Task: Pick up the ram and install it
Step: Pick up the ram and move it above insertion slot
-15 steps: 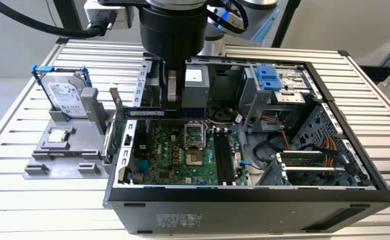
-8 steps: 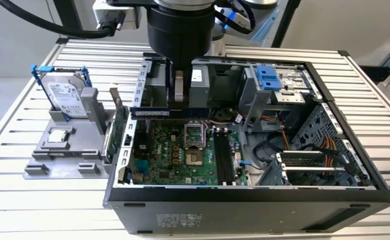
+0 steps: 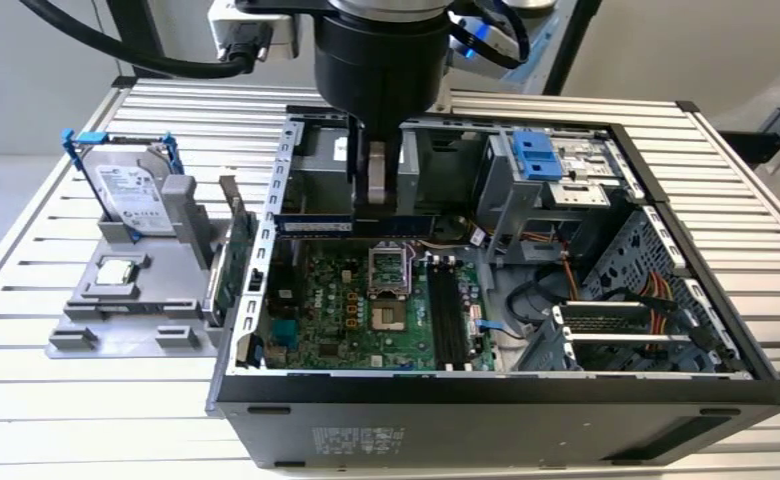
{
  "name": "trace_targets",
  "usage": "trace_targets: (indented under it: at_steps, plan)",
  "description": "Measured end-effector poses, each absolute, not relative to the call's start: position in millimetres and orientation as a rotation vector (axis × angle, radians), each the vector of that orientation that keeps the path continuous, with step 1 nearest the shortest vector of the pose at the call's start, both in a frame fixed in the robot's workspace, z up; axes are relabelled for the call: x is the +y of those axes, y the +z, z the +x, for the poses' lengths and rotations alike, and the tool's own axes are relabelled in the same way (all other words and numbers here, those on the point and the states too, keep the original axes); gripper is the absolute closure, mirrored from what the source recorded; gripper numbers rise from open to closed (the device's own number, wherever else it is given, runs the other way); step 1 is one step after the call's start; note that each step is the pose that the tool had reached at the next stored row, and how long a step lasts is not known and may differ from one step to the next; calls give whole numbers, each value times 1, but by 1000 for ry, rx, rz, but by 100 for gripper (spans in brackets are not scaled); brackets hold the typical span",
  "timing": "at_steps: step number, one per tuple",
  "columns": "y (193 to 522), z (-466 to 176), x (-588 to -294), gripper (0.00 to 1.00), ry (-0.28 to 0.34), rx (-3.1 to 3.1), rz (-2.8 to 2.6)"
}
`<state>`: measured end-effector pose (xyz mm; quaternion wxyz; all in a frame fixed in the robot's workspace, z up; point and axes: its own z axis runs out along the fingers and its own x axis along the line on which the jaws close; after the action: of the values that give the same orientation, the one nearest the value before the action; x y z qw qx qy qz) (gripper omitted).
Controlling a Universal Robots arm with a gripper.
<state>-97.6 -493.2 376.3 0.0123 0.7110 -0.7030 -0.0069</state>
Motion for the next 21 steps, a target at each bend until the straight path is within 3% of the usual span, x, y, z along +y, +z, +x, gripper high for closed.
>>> trace_targets:
  at_steps: [21]
  plan:
    - [376, -69, -493, 100, -21, -2191, 2216]
